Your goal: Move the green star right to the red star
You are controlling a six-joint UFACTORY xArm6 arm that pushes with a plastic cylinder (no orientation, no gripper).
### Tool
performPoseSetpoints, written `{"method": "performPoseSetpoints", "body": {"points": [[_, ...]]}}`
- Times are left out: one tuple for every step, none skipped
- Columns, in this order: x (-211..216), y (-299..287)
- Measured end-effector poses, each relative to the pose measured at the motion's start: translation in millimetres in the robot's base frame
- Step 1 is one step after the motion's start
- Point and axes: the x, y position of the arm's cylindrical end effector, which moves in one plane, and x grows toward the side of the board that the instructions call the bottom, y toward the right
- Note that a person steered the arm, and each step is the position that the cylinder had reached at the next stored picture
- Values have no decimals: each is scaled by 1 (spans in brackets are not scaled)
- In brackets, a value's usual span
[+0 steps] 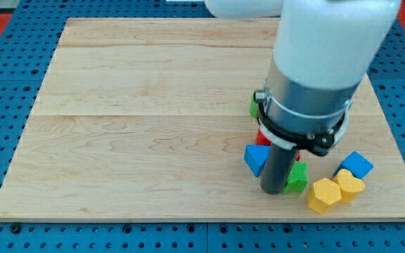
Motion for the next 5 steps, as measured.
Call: {"method": "performPoseSetpoints", "body": {"points": [[-19,11],[-29,21],[-6,2],[25,0],[23,23]]}}
